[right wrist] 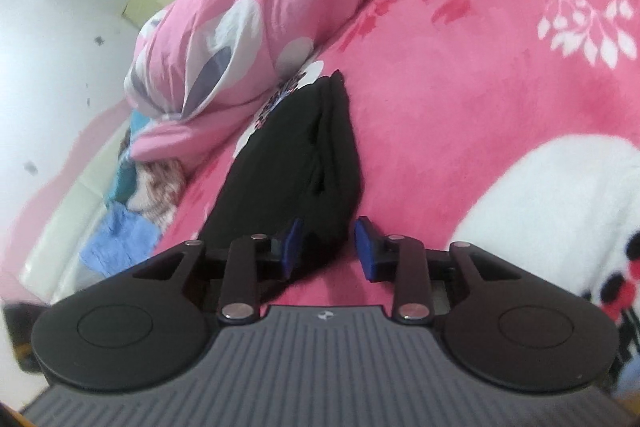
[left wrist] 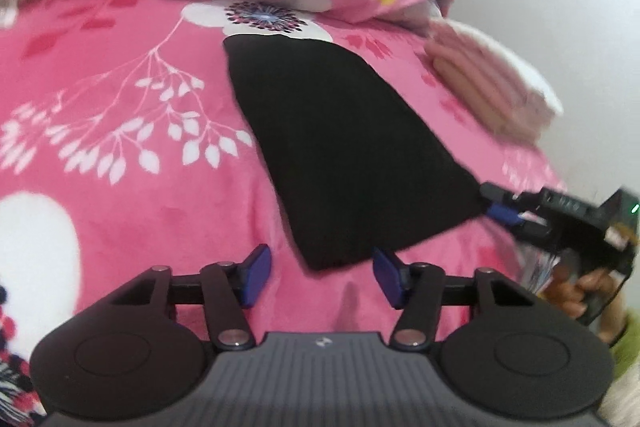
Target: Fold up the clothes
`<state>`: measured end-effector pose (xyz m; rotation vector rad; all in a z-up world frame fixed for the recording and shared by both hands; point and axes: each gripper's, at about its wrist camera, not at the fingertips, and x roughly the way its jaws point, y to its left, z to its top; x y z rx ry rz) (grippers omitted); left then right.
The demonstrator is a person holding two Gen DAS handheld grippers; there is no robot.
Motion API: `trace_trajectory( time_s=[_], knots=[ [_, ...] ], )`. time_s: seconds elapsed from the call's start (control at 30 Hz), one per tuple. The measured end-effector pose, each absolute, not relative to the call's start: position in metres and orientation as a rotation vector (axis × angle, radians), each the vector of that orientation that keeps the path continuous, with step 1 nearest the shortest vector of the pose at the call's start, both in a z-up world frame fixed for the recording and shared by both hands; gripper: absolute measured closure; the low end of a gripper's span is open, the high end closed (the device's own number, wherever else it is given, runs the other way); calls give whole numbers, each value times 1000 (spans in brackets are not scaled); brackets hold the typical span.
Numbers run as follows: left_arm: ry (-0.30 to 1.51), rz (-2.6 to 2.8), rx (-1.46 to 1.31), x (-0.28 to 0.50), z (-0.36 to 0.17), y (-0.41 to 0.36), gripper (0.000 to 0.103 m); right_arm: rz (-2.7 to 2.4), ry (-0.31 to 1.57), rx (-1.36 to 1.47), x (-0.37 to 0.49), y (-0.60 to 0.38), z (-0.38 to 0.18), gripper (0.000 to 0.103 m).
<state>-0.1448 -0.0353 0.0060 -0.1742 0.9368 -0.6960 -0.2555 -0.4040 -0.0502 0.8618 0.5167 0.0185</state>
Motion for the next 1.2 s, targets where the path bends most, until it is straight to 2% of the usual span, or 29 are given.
trace_trajectory(
  time_s=[0.33,0.47,0.6,0.63,0.73,0.77,0.83,1.2],
  knots=[
    [1054,-673,-290,-131,-10,-37,59,42,585,898,-232,-426,-49,66],
    [1085,-676,-444,-121,-23,-21,59,112,621,930,-233,-420,-49,65],
    [1086,-680,-460,-117,-27,-24,63,123,642,900,-230,-411,-49,66],
    [1077,-678,-434,-119,-26,-27,67,125,643,897,-228,-409,-49,67],
    [1045,-665,-349,-124,-22,-35,86,123,637,880,-226,-404,-50,83],
    [1038,-663,-333,-125,-22,-37,89,117,634,877,-227,-403,-52,89],
    [1025,-656,-332,-127,-21,-38,93,114,618,879,-228,-402,-54,92],
    [985,-701,-326,-144,14,-18,97,159,536,846,-252,-386,-22,96]
  ],
)
